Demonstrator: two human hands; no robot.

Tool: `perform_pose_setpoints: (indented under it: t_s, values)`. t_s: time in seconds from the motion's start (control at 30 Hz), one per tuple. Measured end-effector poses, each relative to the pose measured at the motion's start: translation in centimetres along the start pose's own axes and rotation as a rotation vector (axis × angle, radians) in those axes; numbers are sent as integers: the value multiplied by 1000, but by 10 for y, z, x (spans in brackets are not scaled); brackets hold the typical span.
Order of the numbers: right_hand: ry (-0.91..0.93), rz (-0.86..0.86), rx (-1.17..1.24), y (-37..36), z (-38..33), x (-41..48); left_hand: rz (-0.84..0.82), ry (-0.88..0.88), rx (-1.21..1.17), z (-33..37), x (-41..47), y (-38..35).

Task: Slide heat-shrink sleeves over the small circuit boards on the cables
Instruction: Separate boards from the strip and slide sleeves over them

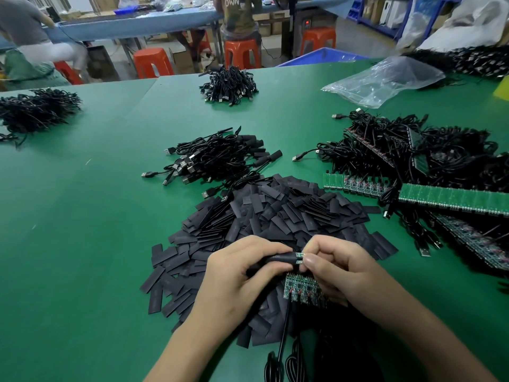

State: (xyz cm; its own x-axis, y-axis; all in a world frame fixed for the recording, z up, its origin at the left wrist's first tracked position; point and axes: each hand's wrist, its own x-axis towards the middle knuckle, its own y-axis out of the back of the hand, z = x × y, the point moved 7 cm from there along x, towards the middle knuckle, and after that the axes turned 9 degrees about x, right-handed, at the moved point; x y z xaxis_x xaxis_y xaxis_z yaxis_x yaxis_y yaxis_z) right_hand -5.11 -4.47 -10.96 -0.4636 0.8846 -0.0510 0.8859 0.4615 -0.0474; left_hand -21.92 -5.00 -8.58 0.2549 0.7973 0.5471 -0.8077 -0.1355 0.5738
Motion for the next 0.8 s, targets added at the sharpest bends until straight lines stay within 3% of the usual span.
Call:
perform_pose_setpoints:
  t_s: [0.37, 0.8]
  values:
    - [70, 66, -182, 3, -4, -1, 10, -94, 85, 5, -4, -2]
    - [86, 118, -231, 0, 1, 0, 23, -149, 147, 7, -5, -3]
